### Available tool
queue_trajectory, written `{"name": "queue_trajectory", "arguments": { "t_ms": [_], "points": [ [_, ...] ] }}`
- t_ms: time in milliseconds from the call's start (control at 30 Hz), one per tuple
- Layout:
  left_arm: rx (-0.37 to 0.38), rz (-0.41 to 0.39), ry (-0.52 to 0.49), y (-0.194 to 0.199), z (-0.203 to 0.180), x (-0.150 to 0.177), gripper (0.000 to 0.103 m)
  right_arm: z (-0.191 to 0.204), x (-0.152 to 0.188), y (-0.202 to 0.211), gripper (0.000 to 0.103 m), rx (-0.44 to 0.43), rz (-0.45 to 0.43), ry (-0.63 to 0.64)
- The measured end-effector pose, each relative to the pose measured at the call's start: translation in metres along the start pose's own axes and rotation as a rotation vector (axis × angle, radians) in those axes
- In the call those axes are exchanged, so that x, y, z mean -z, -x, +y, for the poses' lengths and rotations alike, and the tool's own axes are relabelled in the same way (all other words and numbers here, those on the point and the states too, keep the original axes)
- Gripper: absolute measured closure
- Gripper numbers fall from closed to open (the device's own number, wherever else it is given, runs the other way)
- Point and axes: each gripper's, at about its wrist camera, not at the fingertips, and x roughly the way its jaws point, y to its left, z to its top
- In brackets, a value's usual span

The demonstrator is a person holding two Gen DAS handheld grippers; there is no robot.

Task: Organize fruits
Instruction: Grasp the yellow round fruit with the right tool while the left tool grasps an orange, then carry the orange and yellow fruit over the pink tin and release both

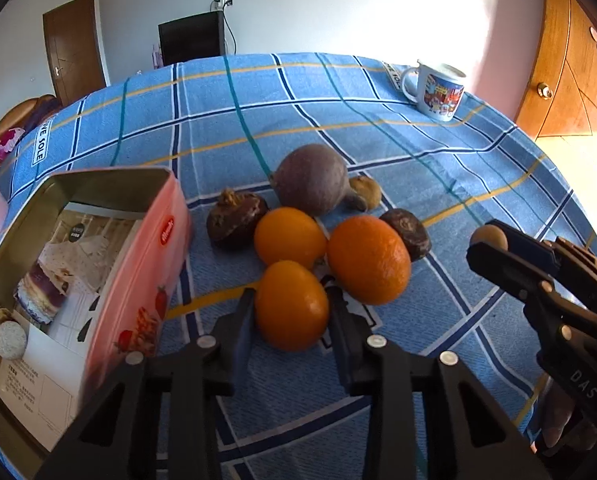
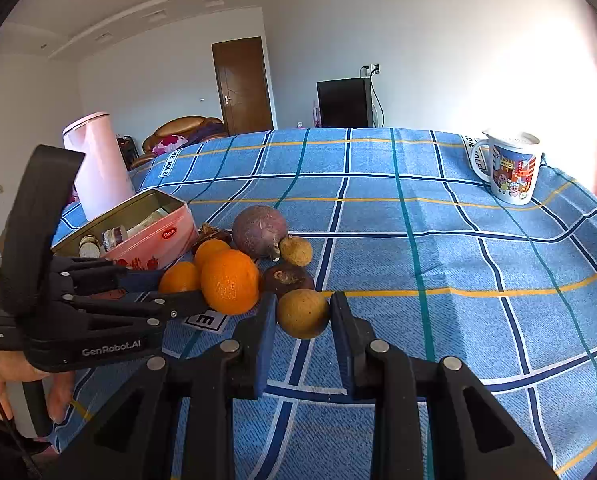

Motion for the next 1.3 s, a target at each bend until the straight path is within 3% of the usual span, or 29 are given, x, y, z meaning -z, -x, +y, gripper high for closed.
{"name": "queue_trajectory", "arguments": {
  "t_ms": [133, 667, 1300],
  "points": [
    [0.032, -0.057, 0.019, 0.014, 0.003, 0.004, 0.068, 0.001, 0.001, 0.002, 0.074, 0.001, -0.011, 0.006],
    [-0.065, -0.288, 0.017, 0.057, 0.001, 0.012, 0.068, 0.01, 0.004, 0.02, 0.074, 0.01, -0.129, 0.054],
    [-0.095, -0.419, -0.003, 0.079, -0.007, 0.022, 0.068, 0.015, 0.009, 0.035, 0.074, 0.001, -0.225, 0.077]
  ]
}}
